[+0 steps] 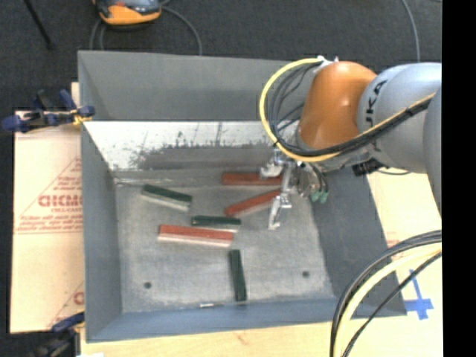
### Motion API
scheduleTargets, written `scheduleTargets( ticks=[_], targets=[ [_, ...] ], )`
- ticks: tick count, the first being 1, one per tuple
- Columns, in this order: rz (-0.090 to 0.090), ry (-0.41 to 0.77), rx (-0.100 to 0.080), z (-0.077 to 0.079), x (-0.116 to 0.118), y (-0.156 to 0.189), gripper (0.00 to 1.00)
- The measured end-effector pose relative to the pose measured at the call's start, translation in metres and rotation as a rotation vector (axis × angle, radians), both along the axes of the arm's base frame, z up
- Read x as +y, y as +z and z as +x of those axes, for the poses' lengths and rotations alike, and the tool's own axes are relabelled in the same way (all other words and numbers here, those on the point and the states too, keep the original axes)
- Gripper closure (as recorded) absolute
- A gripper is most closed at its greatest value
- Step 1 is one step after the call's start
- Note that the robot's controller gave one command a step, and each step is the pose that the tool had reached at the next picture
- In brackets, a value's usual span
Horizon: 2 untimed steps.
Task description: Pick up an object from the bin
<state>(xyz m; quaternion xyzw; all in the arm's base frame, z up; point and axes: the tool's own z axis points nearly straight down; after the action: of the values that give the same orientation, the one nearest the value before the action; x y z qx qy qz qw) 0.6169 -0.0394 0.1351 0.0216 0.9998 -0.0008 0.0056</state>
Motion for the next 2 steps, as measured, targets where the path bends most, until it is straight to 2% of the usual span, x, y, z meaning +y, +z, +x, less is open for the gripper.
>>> scheduleTargets(
  ticks=[1,2],
  targets=[
    [0.004,-0.261,-0.006,0.0085,0.0027,-0.0579,1.0],
    [0.004,-0.259,-0.006,0.0086,0.0026,-0.0579,1.0]
  ],
)
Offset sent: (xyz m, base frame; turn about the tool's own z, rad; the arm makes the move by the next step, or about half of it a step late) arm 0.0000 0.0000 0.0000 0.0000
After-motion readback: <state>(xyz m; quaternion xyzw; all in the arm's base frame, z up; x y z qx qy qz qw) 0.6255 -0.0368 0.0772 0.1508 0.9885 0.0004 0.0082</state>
